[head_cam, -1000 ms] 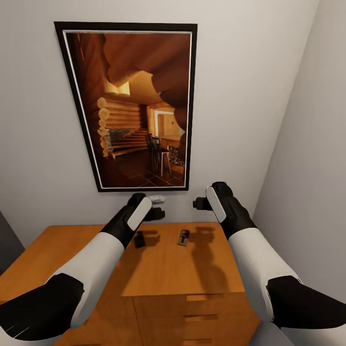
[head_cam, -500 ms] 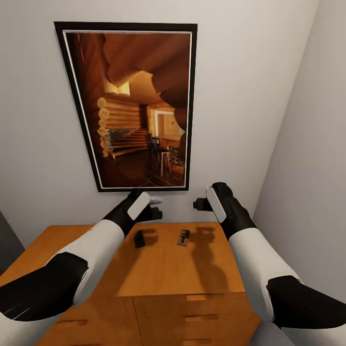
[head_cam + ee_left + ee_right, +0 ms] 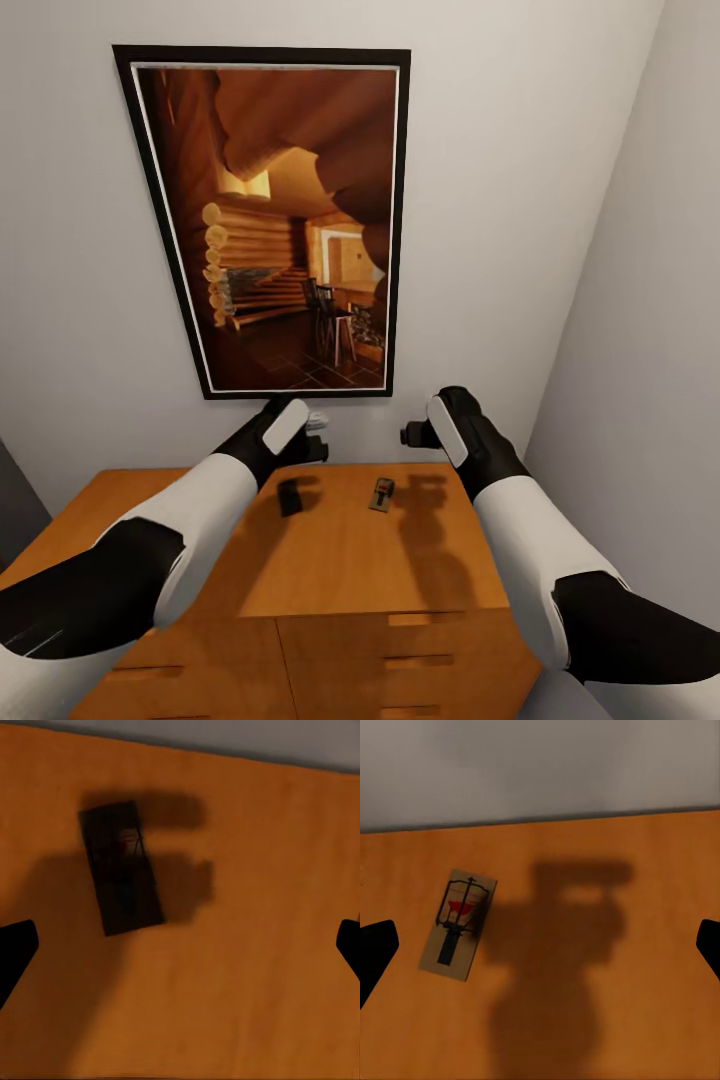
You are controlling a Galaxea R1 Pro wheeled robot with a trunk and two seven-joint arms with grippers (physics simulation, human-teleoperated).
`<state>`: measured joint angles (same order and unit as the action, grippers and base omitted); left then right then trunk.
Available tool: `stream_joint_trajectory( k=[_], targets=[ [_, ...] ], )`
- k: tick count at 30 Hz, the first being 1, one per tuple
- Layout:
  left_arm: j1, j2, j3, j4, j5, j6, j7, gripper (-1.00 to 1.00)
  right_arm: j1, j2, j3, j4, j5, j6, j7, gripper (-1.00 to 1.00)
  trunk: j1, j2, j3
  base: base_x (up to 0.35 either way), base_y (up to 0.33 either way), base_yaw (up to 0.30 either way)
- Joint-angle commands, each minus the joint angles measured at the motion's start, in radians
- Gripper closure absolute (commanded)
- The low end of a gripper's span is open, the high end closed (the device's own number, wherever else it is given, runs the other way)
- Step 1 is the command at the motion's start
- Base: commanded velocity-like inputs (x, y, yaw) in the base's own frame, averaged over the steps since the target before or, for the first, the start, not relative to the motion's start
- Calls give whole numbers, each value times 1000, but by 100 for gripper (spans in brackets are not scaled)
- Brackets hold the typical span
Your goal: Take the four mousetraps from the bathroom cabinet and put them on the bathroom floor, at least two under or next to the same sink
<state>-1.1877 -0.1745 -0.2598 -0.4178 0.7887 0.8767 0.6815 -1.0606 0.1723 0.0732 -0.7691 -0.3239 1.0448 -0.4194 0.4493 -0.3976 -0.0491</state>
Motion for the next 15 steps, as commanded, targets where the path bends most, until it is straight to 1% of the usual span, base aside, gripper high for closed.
stream_joint_trajectory(
  k=[1, 6, 7, 11, 14, 15],
  targets=[
    [-1, 0, 10, 1, 9, 2, 18, -100, -1, 0, 2, 0, -16, 2, -10, -100, 1, -2, -2, 0, 0, 0],
    [-1, 0, 78, 12, 9, 1, 44, -100, -1, 0, 3, 15, -53, 2, -10, -100, 1, -2, -2, 0, 0, 0],
    [-1, 0, 78, 12, 9, 1, 44, -100, -1, 0, 3, 15, -53, 2, -10, -100, 1, -2, -2, 0, 0, 0],
    [-1, 0, 105, 29, 10, 1, 51, -100, -2, 0, 6, 25, -84, 2, -10, -100, 1, -2, -2, 0, 0, 0],
    [-1, 0, 114, 43, 10, 0, 54, -100, -2, 0, 7, 28, -101, 2, -8, -100, 1, -2, -2, 0, 0, 0],
    [-1, 0, 114, 43, 10, 0, 54, -100, -2, 0, 7, 28, -101, 2, -8, -100, 1, -2, -2, 0, 0, 0]
  ],
)
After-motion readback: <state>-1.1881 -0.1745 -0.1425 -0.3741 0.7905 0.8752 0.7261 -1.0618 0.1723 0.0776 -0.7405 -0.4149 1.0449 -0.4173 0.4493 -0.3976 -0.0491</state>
